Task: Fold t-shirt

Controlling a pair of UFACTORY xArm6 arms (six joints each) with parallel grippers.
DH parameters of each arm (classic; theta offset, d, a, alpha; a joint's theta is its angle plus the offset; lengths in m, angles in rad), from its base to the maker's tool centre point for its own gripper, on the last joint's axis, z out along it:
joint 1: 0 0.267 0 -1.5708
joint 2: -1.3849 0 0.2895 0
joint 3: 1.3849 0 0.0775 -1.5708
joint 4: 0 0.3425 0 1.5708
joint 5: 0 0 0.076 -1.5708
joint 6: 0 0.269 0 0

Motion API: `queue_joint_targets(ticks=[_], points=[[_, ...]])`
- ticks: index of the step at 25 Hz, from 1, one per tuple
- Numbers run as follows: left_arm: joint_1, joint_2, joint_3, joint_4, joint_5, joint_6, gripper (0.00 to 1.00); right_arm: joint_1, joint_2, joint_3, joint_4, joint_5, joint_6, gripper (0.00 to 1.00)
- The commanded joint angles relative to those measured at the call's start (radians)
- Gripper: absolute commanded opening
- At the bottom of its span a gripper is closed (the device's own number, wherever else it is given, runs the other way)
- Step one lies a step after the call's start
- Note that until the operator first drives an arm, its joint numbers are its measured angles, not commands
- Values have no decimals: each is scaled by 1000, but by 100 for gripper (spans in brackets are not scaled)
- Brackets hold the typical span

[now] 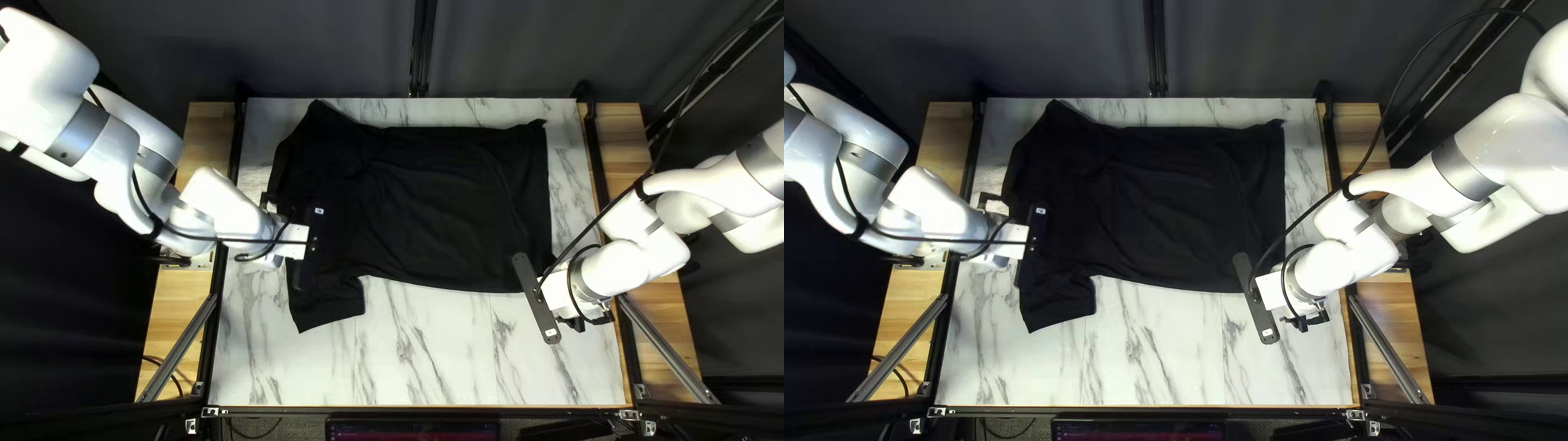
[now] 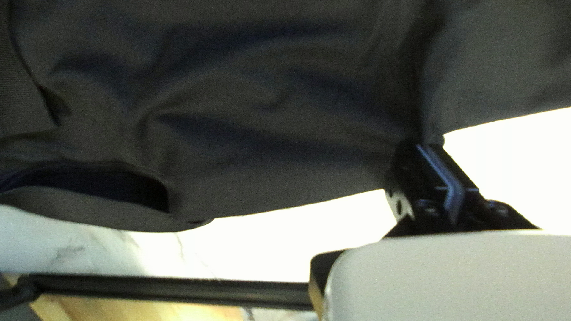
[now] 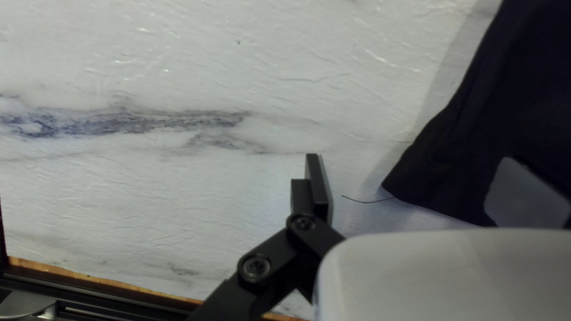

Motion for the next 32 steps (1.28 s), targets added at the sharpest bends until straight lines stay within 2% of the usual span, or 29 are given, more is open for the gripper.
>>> queue_joint_targets(ticks=[1, 5, 15, 20, 21, 22, 23, 32], points=[[-70, 22, -54, 12, 61, -87, 0, 0, 1, 2, -1, -1, 0, 100], [-111, 30, -73, 19, 87, -143, 0, -5, 13, 2, 4, -13, -11, 100], [-128, 45, -85, 32, 100, -182, 0, -28, 21, 6, 24, -28, -51, 98], [-138, 51, -89, 36, 104, -198, 0, -41, 56, 5, 44, -59, -82, 65], [-141, 52, -90, 36, 105, -201, 0, -42, 61, 4, 47, -63, -88, 52], [-143, 53, -91, 37, 105, -204, 0, -44, 64, 3, 49, -66, -91, 9], [-146, 56, -94, 38, 106, -209, 0, -46, 71, 1, 54, -70, -100, 2], [-189, 73, -114, 42, 118, -252, 0, -48, 52, 7, 60, -56, -109, 0]])
